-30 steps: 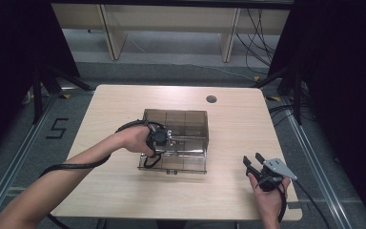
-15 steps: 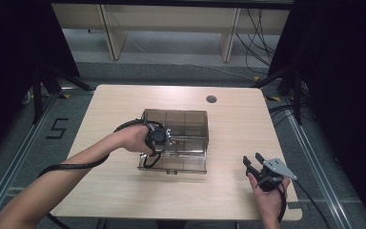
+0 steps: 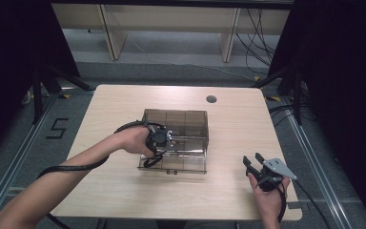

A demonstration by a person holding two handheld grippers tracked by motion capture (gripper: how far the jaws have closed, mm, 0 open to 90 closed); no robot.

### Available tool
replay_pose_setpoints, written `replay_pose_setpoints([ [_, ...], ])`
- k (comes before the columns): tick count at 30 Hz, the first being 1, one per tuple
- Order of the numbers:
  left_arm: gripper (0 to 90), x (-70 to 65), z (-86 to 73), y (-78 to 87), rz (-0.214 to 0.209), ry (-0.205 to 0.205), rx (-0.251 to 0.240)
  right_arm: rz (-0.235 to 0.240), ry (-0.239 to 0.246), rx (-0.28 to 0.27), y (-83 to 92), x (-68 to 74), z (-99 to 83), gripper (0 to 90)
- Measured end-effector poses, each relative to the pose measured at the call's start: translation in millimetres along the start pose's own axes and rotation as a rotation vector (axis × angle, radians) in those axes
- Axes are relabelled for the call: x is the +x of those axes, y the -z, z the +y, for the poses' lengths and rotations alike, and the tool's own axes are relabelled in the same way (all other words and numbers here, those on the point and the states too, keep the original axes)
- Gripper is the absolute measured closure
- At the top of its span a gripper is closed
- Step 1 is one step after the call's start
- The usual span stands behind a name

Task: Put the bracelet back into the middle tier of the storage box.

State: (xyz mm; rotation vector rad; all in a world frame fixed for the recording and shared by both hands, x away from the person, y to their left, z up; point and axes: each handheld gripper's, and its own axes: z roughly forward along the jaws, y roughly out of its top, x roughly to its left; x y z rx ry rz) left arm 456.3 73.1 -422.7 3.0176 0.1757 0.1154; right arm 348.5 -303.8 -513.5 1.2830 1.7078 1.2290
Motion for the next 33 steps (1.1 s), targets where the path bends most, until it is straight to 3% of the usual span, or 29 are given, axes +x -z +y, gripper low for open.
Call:
replay_pose_setpoints([
  [1,70.9,-0.2,-0.3,2.6,-0.003,0.005,-0.008,-0.019,-0.045,0.021,2.0,4.0,-0.1,47.1],
  [10,70.5,-8.6,-5.5,16.3,-0.026,0.007,-0.057,-0.018,-0.043,0.019,1.7,3.8,0.0,47.1],
  [15,70.5,-16.4,-3.6,19.3,-0.038,0.001,-0.057,-0.007,-0.022,0.008,-0.2,1.9,-0.1,47.1],
  [22,71.7,-17.3,-0.2,13.4,-0.053,0.037,-0.011,-0.013,-0.022,0.013,0.1,1.8,0.0,47.1],
  [30,79.9,-15.0,0.7,3.7,-0.035,0.038,0.048,-0.016,-0.020,0.011,0.2,1.1,-0.1,47.0],
  [33,79.9,-13.8,0.1,4.7,-0.041,0.051,0.037,-0.012,-0.032,0.020,0.6,1.9,-0.2,47.0],
])
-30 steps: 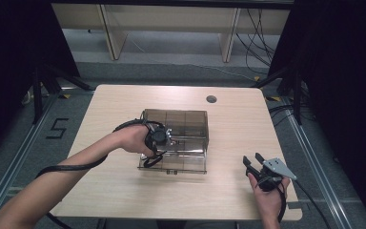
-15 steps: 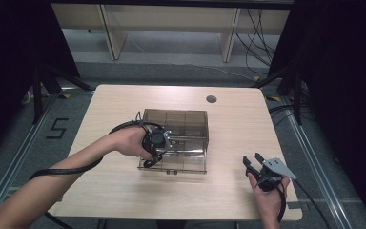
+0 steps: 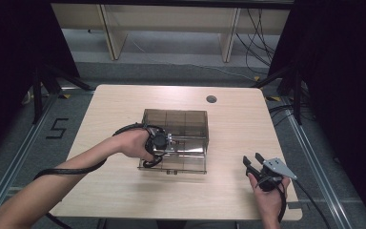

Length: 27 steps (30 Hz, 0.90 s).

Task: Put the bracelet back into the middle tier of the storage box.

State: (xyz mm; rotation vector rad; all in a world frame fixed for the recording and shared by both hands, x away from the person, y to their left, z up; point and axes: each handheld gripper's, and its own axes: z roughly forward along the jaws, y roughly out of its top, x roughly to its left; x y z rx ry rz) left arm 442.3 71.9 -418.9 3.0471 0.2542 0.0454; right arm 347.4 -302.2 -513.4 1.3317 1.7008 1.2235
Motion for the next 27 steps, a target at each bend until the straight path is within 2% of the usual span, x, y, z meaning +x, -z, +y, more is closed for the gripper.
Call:
replay_pose_setpoints([
  [2,79.0,1.5,-0.5,3.6,-0.005,0.014,-0.016,-0.003,0.011,-0.011,-0.4,-0.8,0.0,47.0],
  [3,78.7,1.9,-0.5,5.1,-0.006,0.022,-0.018,0.001,0.015,0.004,0.5,-1.2,0.4,47.0],
  [4,78.1,1.8,-0.5,6.1,-0.009,0.024,-0.016,-0.004,0.010,-0.007,-0.3,-0.5,0.1,47.0],
  [7,76.6,-0.8,0.4,7.5,-0.033,0.030,-0.019,-0.006,-0.005,0.010,0.8,1.3,0.3,47.0],
  [8,75.9,-1.5,0.8,7.4,-0.035,0.031,-0.020,0.009,0.011,-0.012,-0.9,-0.2,0.1,47.0],
  [15,74.4,-0.6,3.9,4.1,-0.026,0.048,-0.001,0.004,0.011,-0.008,-0.4,-0.1,0.2,46.9],
  [19,72.8,-2.3,6.0,7.6,-0.041,0.059,-0.018,-0.006,-0.001,0.008,0.1,0.3,0.0,46.8],
  [21,72.4,-4.4,7.3,7.0,-0.047,0.058,-0.015,-0.002,0.006,-0.005,-0.4,0.1,0.1,46.8],
  [22,72.3,-5.1,7.7,5.7,-0.039,0.055,-0.011,-0.002,-0.003,0.000,-0.1,1.2,0.0,46.8],
  [23,72.2,-5.3,8.1,4.8,-0.030,0.054,-0.001,0.013,0.015,0.003,0.0,-0.7,0.5,46.8],
  [25,72.5,-4.7,8.3,2.5,-0.025,0.053,0.004,0.023,0.014,-0.004,-0.5,-0.8,0.4,46.8],
  [27,73.9,-3.2,8.2,0.7,-0.039,0.052,0.011,0.005,0.011,-0.008,-0.4,-0.2,0.2,46.8],
])
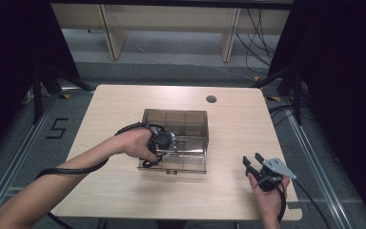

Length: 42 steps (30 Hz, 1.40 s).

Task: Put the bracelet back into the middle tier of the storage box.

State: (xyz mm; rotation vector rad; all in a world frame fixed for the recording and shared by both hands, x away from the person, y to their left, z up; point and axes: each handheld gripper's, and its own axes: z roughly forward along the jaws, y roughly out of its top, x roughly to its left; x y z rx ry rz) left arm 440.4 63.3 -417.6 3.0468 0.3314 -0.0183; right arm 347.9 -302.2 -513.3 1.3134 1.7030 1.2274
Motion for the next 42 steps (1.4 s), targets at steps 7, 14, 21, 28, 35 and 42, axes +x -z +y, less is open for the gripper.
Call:
replay_pose_setpoints([
  [7,82.0,2.6,-0.6,-7.7,0.022,-0.024,0.042,0.001,-0.003,0.001,0.0,0.0,0.0,46.7],
  [14,81.5,6.3,1.3,-14.8,0.025,-0.022,0.055,-0.003,-0.023,0.007,0.7,1.8,-0.1,46.7],
  [21,75.1,3.6,-5.1,-3.3,0.014,-0.013,-0.007,-0.003,0.001,-0.002,0.1,-0.7,-0.2,46.7],
  [28,72.1,6.1,-26.1,14.1,0.052,0.007,-0.082,0.013,-0.001,0.013,0.2,0.6,0.3,46.7],
  [35,63.4,3.9,-45.6,19.5,0.050,0.033,-0.178,0.002,-0.020,0.008,1.1,0.4,0.0,46.7],
  [42,54.8,1.3,-70.5,22.0,0.075,0.075,-0.256,0.001,-0.008,-0.001,0.8,-0.3,0.0,46.7],
])
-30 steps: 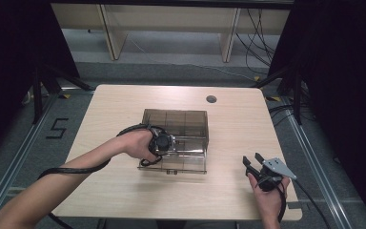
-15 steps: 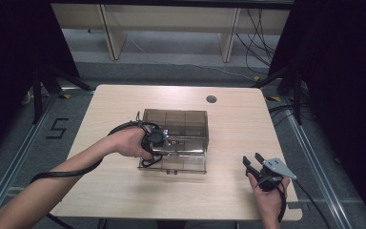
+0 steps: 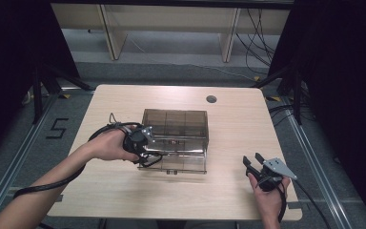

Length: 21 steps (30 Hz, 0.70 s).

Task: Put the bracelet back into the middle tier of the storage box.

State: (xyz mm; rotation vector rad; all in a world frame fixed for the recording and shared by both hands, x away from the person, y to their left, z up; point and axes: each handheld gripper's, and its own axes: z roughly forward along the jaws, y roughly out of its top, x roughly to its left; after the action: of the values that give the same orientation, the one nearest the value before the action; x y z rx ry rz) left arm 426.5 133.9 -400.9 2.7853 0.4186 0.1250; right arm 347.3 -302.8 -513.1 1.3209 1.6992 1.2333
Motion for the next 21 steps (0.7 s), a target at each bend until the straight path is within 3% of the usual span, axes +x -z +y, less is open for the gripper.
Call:
replay_pose_setpoints([
  [3,45.6,-3.2,-11.8,2.4,0.035,0.045,-0.084,0.009,-0.004,-0.015,-1.1,-0.1,-0.4,46.7],
  [9,33.4,-11.6,-43.2,-3.4,0.119,0.082,-0.183,-0.003,0.025,0.000,0.0,-2.4,-0.3,46.7],
  [11,30.3,-14.7,-55.6,-4.6,0.137,0.121,-0.221,0.004,0.013,-0.011,0.4,-1.3,-0.3,46.7],
  [15,26.8,-22.1,-84.2,-7.2,0.166,0.217,-0.364,0.010,0.008,-0.002,0.8,-1.0,0.1,46.7],
  [16,25.4,-24.6,-91.5,-10.3,0.179,0.246,-0.419,0.019,0.011,-0.005,0.3,-1.3,-0.1,46.7],
  [17,24.2,-28.0,-100.8,-14.4,0.196,0.285,-0.463,0.009,-0.025,0.004,1.3,2.0,-0.3,46.7],
  [18,23.6,-27.8,-106.8,-16.3,0.218,0.269,-0.474,0.000,-0.023,0.007,1.4,2.4,-0.1,46.7],
  [19,23.3,-31.6,-113.7,-22.1,0.224,0.315,-0.515,0.006,-0.015,0.005,1.0,2.0,-0.1,46.7],
  [20,22.5,-32.8,-120.8,-26.5,0.243,0.318,-0.543,0.001,-0.006,0.009,1.0,1.6,-0.2,46.7],
  [21,22.0,-35.3,-127.2,-31.9,0.247,0.353,-0.576,-0.001,-0.015,0.010,1.6,2.6,-0.2,46.7],
])
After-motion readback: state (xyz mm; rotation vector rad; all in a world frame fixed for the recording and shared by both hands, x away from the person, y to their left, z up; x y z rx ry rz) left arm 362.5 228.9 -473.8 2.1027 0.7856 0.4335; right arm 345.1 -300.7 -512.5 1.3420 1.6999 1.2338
